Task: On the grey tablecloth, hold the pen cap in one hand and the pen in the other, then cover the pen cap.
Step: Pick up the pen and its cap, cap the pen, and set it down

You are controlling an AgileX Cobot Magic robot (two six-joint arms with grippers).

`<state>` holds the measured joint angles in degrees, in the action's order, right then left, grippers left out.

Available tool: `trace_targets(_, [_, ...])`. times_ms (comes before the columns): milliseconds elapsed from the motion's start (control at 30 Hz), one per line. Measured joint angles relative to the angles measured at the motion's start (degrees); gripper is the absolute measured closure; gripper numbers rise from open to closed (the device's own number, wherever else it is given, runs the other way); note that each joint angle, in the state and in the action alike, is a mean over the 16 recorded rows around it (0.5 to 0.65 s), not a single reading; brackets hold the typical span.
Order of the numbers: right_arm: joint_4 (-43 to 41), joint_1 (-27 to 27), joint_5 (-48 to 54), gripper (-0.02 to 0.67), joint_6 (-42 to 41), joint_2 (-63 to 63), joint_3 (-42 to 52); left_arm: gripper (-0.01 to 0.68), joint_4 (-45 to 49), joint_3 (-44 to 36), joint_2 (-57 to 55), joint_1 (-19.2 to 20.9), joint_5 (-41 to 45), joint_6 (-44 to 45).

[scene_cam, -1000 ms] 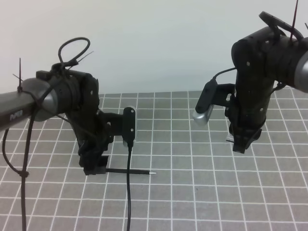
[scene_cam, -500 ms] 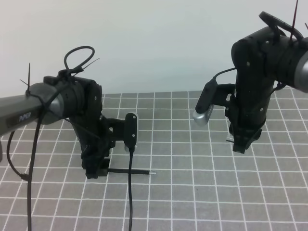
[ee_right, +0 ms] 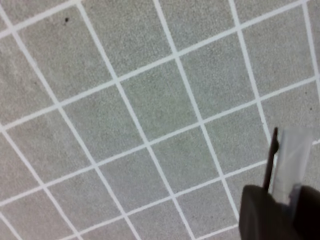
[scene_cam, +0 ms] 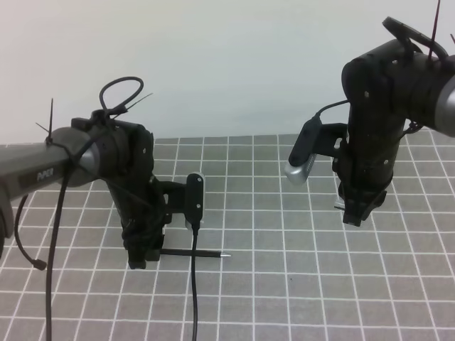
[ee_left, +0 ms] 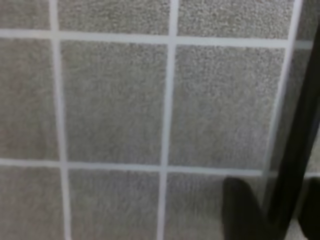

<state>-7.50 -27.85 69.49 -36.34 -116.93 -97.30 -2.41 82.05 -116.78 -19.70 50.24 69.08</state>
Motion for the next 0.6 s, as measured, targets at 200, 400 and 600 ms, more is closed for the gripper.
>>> trace_targets(200, [0.00,0.00,0.00,0.556,0.23,0.01,0.00,0.521,0.56,0.00,-0.87,0.00,0.68,-0.05])
trace_targets(400, [-0.11,0.00,0.00,0.556,0.45,0.05,0.01,0.602,1.56,0.00,-1.08,0.00,1.70,-0.34])
trace_targets(600, [-1.23,0.00,0.03,0.556,1.50,1.05,-0.27,0.667,3.38,0.00,0.80,0.00,2.00,-1.86])
